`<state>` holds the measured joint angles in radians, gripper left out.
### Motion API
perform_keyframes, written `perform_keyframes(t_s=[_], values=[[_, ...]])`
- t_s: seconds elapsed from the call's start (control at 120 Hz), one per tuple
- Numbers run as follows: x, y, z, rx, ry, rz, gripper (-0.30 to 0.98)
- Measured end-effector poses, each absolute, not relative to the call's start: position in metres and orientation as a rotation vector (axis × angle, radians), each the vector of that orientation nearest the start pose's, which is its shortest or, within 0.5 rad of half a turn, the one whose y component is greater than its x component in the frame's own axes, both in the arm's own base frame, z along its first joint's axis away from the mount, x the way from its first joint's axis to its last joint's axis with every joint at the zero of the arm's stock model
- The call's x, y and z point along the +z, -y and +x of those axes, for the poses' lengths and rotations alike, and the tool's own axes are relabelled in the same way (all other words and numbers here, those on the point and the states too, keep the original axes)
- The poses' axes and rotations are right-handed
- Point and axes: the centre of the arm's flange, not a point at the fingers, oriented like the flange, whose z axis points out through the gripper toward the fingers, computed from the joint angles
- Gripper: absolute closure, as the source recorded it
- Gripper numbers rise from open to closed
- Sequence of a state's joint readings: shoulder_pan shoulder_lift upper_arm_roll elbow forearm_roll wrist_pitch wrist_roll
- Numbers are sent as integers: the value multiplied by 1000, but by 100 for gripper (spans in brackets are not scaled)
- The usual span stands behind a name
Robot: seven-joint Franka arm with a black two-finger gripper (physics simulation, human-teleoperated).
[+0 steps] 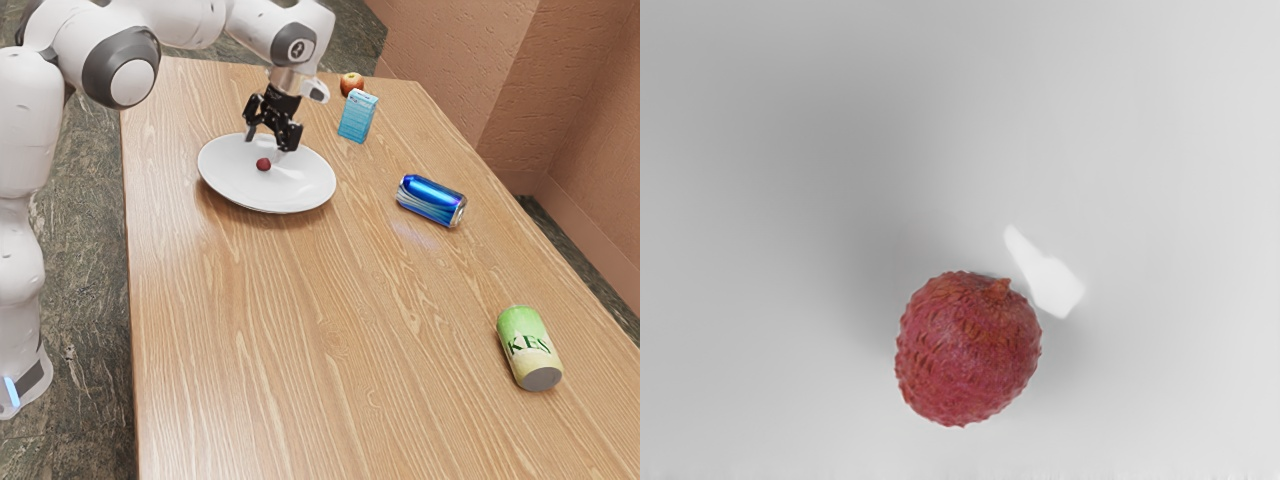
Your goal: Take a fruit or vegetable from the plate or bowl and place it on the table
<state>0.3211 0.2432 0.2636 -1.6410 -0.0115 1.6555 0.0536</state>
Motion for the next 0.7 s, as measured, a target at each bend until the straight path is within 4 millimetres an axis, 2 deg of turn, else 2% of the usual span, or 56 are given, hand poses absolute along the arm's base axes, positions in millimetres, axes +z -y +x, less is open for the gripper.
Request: perform_keyframes(t_s=[0.258, 0.5, 0.7], values=[[455, -333, 505, 371, 862, -3023, 0], [455, -321, 493, 371, 849, -3042, 0], [450, -320, 490, 363, 848, -3046, 0]])
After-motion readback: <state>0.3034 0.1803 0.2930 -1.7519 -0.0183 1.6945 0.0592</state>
